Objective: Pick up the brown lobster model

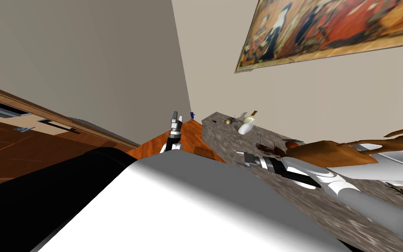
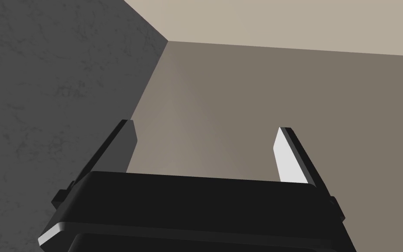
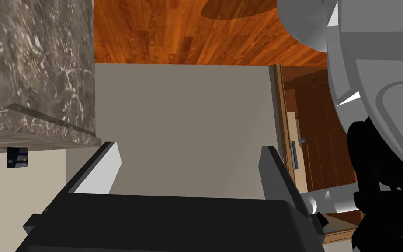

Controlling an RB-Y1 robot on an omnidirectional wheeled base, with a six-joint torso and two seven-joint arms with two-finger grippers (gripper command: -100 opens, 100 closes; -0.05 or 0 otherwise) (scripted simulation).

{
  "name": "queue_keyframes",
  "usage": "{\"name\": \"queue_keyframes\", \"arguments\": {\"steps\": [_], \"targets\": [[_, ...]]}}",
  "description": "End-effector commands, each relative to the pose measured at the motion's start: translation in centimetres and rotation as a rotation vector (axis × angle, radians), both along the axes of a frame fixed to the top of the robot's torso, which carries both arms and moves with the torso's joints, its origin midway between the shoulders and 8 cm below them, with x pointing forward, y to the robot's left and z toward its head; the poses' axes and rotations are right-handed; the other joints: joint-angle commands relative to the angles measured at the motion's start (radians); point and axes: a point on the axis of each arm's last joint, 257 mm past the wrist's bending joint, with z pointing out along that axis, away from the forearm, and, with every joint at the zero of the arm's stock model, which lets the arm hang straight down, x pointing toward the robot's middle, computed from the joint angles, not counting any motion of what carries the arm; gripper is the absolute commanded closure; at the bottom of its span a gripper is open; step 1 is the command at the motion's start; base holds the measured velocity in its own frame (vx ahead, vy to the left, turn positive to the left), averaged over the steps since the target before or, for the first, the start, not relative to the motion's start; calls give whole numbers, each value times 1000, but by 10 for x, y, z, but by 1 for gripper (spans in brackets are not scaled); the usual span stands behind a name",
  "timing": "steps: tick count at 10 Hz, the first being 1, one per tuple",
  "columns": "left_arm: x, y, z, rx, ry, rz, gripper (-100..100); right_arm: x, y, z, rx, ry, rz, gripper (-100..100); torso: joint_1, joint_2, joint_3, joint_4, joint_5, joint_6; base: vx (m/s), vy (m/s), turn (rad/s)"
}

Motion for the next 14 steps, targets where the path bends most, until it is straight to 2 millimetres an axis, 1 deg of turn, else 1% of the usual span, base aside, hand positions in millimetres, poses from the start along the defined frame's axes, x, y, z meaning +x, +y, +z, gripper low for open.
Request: {"name": "queue_keyframes", "arguments": {"steps": [1, 2, 4, 5, 6, 7, 8, 9, 10, 11, 12, 13, 14], "targets": [[0, 0, 0, 0, 0, 0, 0, 0, -22, 4, -48, -6, -5, -100, 0, 0, 0, 0, 0, 0, 69, 15, 1], [0, 0, 0, 0, 0, 0, 0, 14, -46, 16, -105, -32, -14, -100, -1, 4, 2, 1, 0, 0, 124, 1, 52], [0, 0, 0, 0, 0, 0, 0, 14, -62, 22, -142, -34, -19, -100, -1, 0, 0, 0, 0, 0, 119, 24, 25], [0, 0, 0, 0, 0, 0, 0, 23, -79, 32, -182, -54, -26, -100, 0, 3, 1, 0, 0, 0, 180, -3, 62], [0, 0, 0, 0, 0, 0, 0, 23, -90, 37, -209, -56, -30, -100, -2, -2, -1, 0, 0, 0, 175, -22, 49], [0, 0, 0, 0, 0, 0, 0, 23, -98, 42, -229, -57, -33, -100, -3, -2, -1, -1, -1, 0, 62, -12, -4], [0, 0, 0, 0, 0, 0, 0, 26, -116, 49, -271, -68, -40, -100, -3, 3, 2, 0, -1, 0, 85, -46, 44], [0, 0, 0, 0, 0, 0, 0, 26, -127, 56, -297, -69, -45, -100, -5, 3, 2, 1, -1, 0, 106, -66, 40], [0, 0, 0, 0, 0, 0, 0, 26, -131, 58, -308, -70, -46, -100, -6, 3, 2, 1, -2, 0, 75, -33, 5], [0, 0, 0, 0, 0, 0, 0, 24, -154, 68, -366, -70, -55, -100, -5, 4, 2, 1, -2, 0, 126, -64, 27], [0, 0, 0, 0, 0, 0, 0, 23, -159, 71, -378, -71, -57, -100, -6, 2, 1, 1, -2, 0, 132, -92, 26], [0, 0, 0, 0, 0, 0, 0, 14, -183, 78, -438, -58, -63, -100, -8, 1, 1, 0, -2, 0, 106, -155, -4], [0, 0, 0, 0, 0, 0, 0, 1, -201, 79, -483, -34, -58, -100, -12, 3, 1, 0, -3, 1, 2, -274, -51]]}}
